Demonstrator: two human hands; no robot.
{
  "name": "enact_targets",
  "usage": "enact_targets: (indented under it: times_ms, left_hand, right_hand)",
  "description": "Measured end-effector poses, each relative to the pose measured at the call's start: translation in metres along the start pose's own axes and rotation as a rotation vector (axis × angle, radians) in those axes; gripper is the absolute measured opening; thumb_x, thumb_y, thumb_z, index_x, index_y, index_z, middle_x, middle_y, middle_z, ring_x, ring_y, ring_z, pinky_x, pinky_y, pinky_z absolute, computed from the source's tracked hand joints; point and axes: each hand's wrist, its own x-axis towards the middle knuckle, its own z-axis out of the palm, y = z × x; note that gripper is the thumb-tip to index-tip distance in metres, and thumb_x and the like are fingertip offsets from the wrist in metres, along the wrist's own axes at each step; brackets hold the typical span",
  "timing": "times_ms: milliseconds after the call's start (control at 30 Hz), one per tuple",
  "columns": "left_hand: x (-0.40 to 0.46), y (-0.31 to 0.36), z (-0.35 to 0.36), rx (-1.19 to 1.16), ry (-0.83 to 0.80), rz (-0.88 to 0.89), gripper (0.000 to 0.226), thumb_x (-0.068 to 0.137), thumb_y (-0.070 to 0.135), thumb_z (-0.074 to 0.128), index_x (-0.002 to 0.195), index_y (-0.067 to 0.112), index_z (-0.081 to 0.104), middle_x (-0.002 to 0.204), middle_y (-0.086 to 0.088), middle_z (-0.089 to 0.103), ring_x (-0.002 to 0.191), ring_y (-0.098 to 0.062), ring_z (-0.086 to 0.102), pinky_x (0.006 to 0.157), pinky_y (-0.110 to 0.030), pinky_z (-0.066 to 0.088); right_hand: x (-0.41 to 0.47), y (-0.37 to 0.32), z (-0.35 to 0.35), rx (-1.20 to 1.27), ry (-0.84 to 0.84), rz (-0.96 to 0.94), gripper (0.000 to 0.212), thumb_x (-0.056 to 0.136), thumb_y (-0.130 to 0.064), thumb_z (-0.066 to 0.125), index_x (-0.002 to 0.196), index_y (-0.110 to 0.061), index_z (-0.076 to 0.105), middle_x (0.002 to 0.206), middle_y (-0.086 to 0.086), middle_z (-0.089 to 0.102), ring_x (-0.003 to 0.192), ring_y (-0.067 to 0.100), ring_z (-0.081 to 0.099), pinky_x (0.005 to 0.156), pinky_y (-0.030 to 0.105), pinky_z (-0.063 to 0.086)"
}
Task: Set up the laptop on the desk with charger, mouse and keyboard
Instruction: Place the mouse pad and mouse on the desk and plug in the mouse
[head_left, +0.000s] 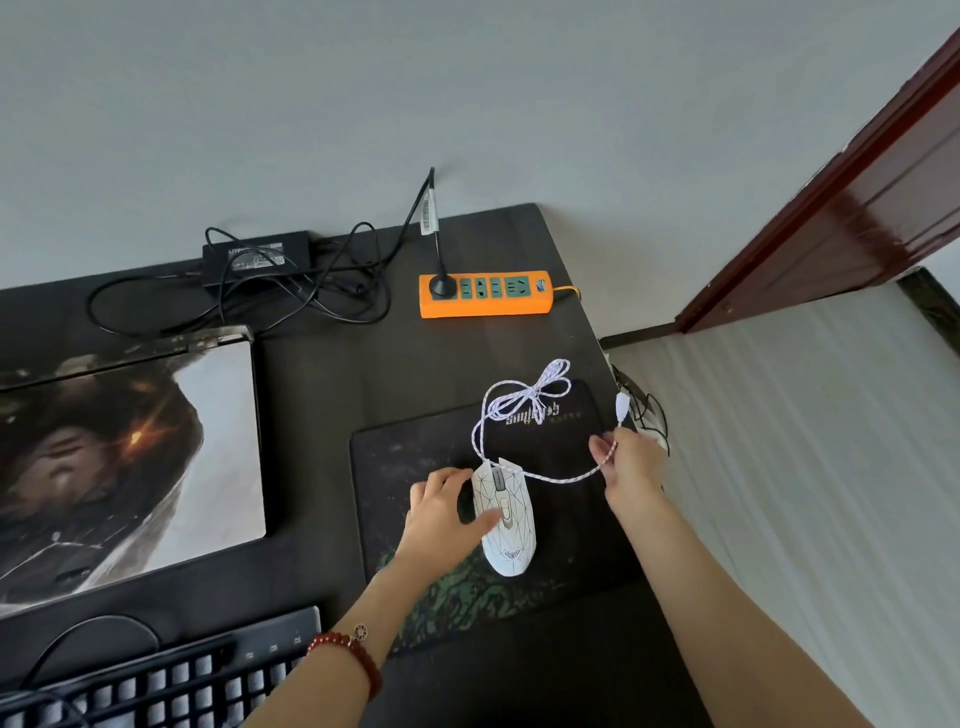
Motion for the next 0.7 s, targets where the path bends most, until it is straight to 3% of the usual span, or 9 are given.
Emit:
enact_targets:
  times_ms: [67,133,200,300,433,567,633,700]
  left_hand:
    - [0.011,0.007,-0.008,-0.152,0.0,-0.055,0.038,0.087,0.035,0.056,0.12,0.017,0.055,0.117,0.003,0.045,0.106,-0.016,0.046,0.092,-0.031,0.04]
    - [0.02,0.011,-0.013,-0.229,-0.045,-0.056,0.02,0.09,0.026,0.052,0.102,0.015,0.063,0.097,-0.001,0.055,0.083,-0.016,0.054,0.076,-0.028,0.04]
    - [0.025,0.013,-0.017,-0.233,-0.094,-0.095,0.027,0.092,0.023,0.047,0.113,0.016,0.061,0.103,-0.005,0.064,0.092,-0.019,0.058,0.079,-0.027,0.041]
    - [0.03,0.013,-0.027,-0.21,-0.026,-0.105,0.035,0.092,0.023,0.048,0.127,0.017,0.052,0.118,-0.004,0.062,0.104,-0.017,0.056,0.083,-0.023,0.039]
    - [0.032,0.004,-0.042,-0.259,0.04,-0.103,0.035,0.091,0.018,0.05,0.126,0.017,0.052,0.121,-0.003,0.06,0.105,-0.014,0.055,0.083,-0.021,0.04]
    - [0.034,-0.012,-0.073,-0.232,0.203,-0.124,0.033,0.092,0.016,0.05,0.124,0.015,0.055,0.119,-0.004,0.062,0.103,-0.014,0.057,0.088,-0.022,0.04]
    - [0.032,-0.019,-0.082,-0.213,0.161,-0.134,0.034,0.091,0.018,0.051,0.125,0.015,0.054,0.118,-0.005,0.064,0.109,-0.018,0.058,0.093,-0.025,0.042]
    - [0.024,-0.018,-0.075,-0.237,0.011,-0.123,0.037,0.091,0.02,0.051,0.128,0.014,0.052,0.117,-0.009,0.064,0.11,-0.022,0.059,0.089,-0.025,0.042]
  right_hand:
    - [-0.004,-0.004,0.008,0.009,-0.094,0.015,0.027,0.093,0.001,0.041,0.117,0.008,0.05,0.08,0.014,0.062,0.071,0.021,0.061,0.063,0.024,0.048]
    - [-0.009,-0.005,0.018,-0.071,-0.19,-0.084,0.023,0.094,-0.003,0.042,0.113,-0.002,0.055,0.073,0.006,0.062,0.061,0.014,0.058,0.06,0.024,0.045]
    - [-0.017,-0.011,0.029,-0.117,-0.286,-0.215,0.018,0.094,-0.005,0.043,0.107,-0.008,0.055,0.073,0.004,0.063,0.057,0.011,0.058,0.06,0.024,0.046]
    - [-0.035,-0.033,0.048,-0.132,-0.411,-0.347,0.012,0.094,-0.006,0.045,0.099,-0.011,0.054,0.074,0.002,0.065,0.048,0.008,0.051,0.05,0.02,0.042]
    - [-0.054,-0.056,0.079,0.107,-0.611,-0.203,0.019,0.091,0.005,0.036,0.084,-0.011,0.042,0.058,0.004,0.058,0.043,0.009,0.036,0.04,0.018,0.025]
    - [-0.072,-0.06,0.121,0.089,-0.675,-0.148,0.022,0.101,-0.015,0.027,0.088,-0.01,0.044,0.049,0.0,0.036,0.041,0.009,0.025,0.044,0.022,0.02]
    - [-0.082,-0.061,0.141,0.108,-0.719,-0.165,0.026,0.101,-0.017,0.025,0.086,-0.013,0.046,0.044,-0.003,0.036,0.041,0.009,0.024,0.048,0.023,0.02]
    - [-0.088,-0.059,0.154,0.119,-0.746,-0.167,0.024,0.101,-0.015,0.025,0.093,-0.015,0.047,0.042,-0.004,0.041,0.041,0.009,0.025,0.05,0.023,0.022]
